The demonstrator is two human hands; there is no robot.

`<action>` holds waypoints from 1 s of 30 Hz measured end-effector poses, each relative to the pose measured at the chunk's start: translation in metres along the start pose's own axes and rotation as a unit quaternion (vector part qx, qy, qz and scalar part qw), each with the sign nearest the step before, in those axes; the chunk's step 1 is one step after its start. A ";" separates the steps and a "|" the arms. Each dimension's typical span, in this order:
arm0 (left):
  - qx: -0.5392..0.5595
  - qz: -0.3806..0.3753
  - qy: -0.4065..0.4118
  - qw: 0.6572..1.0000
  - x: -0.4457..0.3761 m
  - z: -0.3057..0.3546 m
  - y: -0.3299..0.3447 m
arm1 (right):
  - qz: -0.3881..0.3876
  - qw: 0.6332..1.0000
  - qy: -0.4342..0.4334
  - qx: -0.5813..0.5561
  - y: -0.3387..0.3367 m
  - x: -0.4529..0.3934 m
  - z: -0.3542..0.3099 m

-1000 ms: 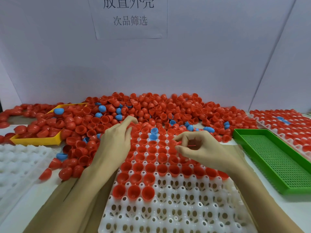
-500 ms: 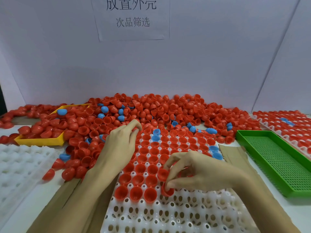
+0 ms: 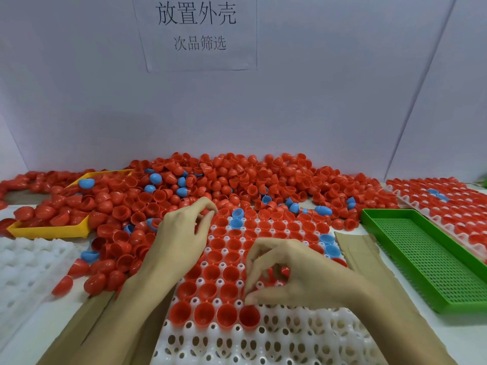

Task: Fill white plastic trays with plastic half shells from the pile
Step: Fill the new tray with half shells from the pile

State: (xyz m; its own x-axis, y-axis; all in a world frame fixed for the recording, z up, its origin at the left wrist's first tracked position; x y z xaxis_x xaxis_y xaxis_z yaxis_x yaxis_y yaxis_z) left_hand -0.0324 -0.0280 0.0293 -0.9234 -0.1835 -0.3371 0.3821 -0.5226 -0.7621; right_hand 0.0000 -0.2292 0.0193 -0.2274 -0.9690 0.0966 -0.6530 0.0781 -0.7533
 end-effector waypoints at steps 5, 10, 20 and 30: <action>0.123 -0.021 -0.012 0.992 -0.002 -0.003 0.008 | -0.026 1.000 0.007 -0.009 0.006 -0.004 0.004; 0.331 -0.122 -0.037 0.935 0.000 0.008 0.022 | 0.025 0.999 0.001 -0.022 -0.007 -0.001 0.008; 0.493 -0.220 -0.060 0.840 0.006 0.021 0.046 | 0.242 0.968 -0.043 -0.057 -0.035 0.011 0.017; 0.605 -0.243 -0.106 0.751 0.006 0.023 0.066 | 0.206 0.978 -0.018 -0.034 -0.028 0.007 0.022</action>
State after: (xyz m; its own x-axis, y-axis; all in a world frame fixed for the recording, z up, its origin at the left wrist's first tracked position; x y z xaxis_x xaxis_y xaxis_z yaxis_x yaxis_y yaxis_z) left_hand -0.0138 -0.0832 -0.0107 -0.9769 0.2133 0.0111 -0.1972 -0.9206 0.3370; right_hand 0.0329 -0.2431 0.0271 -0.4563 -0.8598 -0.2293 -0.5582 0.4773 -0.6787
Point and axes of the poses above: each hand's wrist, its own x-axis away from the middle knuckle, its own y-axis out of the palm, z = x × y, the point moved 6 cm from there along -x, towards the middle knuckle, and after that the axes turned 12 degrees about -z, right-handed, at the moved point
